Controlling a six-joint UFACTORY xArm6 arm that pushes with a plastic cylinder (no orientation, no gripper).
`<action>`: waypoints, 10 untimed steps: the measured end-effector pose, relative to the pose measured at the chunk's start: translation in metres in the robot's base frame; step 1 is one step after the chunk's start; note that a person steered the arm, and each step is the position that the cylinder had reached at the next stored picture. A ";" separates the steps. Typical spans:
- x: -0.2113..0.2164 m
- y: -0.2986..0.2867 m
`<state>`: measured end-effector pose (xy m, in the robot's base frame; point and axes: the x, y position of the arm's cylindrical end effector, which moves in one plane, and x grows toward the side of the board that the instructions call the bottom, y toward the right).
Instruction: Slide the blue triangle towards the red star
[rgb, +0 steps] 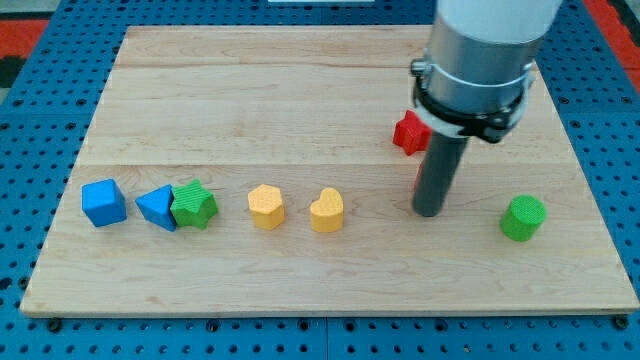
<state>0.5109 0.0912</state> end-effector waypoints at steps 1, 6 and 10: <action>0.064 -0.081; 0.024 -0.257; -0.048 -0.245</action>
<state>0.4629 -0.1542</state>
